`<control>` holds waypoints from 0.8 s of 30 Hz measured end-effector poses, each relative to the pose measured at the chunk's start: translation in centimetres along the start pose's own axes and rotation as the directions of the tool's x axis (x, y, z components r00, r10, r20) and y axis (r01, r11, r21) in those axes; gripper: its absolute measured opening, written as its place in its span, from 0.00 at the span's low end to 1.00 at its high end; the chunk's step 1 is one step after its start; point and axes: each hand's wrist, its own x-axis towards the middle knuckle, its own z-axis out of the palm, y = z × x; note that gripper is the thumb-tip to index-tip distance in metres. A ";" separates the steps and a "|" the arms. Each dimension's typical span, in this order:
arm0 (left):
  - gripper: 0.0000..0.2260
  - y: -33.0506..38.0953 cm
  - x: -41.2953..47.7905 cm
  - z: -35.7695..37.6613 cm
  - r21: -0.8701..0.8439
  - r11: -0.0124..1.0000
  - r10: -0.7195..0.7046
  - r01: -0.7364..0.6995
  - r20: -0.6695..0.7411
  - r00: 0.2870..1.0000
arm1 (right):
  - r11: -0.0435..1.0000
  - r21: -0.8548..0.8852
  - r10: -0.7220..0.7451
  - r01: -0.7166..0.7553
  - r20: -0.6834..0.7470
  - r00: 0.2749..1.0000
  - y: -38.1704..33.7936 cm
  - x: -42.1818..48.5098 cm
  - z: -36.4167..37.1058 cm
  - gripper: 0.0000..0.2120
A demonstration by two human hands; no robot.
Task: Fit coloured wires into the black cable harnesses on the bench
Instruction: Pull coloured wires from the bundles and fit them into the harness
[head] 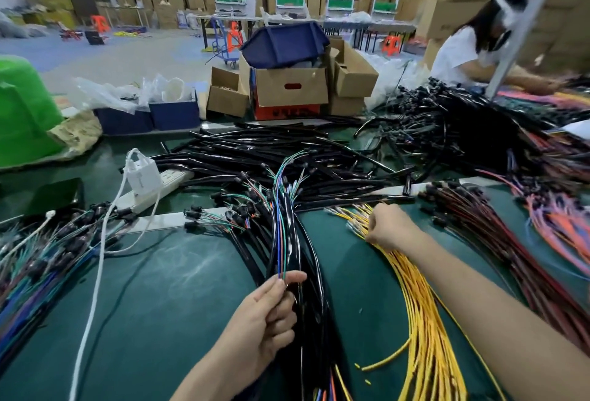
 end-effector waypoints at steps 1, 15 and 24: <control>0.12 0.0 0.0 0.0 -0.005 1.000 -0.003 0.003 -0.001 1.000 | 1.000 0.027 0.007 -0.007 -0.006 1.000 0.1 0.1 -0.1 0.02; 0.09 -0.4 0.3 -0.5 -0.025 0.999 0.030 -0.028 0.083 0.996 | 0.953 0.235 -0.098 0.191 -0.359 0.928 -2.4 0.9 -4.9 0.04; 0.12 -0.3 0.0 -0.2 0.025 1.000 0.012 -0.015 0.119 0.993 | 0.504 0.204 -0.241 0.839 -0.900 0.364 -8.2 -4.7 -10.7 0.10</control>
